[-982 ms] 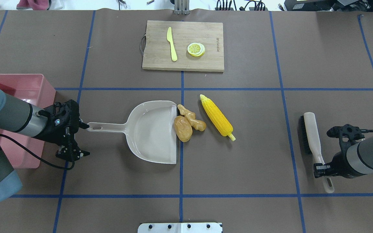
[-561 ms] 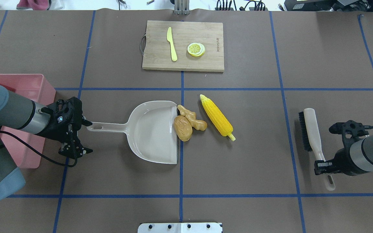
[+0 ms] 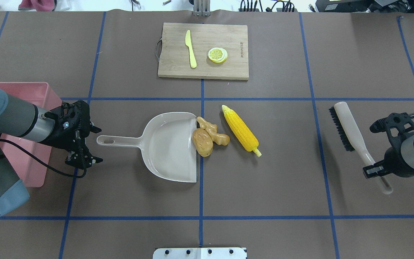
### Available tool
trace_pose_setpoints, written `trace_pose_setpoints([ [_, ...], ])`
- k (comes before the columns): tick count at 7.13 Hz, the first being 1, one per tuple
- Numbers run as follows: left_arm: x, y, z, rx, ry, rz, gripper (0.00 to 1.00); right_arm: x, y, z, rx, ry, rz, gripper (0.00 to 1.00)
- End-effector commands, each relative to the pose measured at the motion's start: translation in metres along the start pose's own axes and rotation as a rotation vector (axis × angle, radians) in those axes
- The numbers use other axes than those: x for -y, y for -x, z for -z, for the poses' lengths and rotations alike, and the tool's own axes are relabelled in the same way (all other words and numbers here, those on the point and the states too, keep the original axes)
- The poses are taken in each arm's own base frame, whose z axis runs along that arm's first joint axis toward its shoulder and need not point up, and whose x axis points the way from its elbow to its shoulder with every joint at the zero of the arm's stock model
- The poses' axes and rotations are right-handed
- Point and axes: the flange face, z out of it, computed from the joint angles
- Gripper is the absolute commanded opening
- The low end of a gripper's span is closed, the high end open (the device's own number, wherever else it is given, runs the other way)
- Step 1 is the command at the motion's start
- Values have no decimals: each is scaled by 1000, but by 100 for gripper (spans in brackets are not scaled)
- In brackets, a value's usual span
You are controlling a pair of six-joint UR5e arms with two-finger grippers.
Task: Sweep and dump trash into bin
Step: 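Grasp the brush with the right gripper while the left grasps the dustpan handle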
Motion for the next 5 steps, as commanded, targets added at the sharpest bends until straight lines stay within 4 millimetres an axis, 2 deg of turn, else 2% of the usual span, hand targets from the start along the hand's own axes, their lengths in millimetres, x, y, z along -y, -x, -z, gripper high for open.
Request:
trace_pose_setpoints([
  [1, 6, 9, -8, 5, -2, 0, 99, 59, 74, 17, -183, 35, 134, 0],
  [2, 8, 15, -18, 3, 7, -1, 98, 80, 106, 13, -219, 45, 166, 0],
  [3, 18, 25, -33, 0, 16, -6, 98, 102, 129, 2, -234, 63, 166, 0],
  [4, 19, 25, -38, -5, 22, -19, 98, 128, 156, -9, -248, 86, 154, 0],
  [5, 20, 27, -44, -9, 27, -27, 98, 140, 175, -12, -250, 96, 156, 0],
])
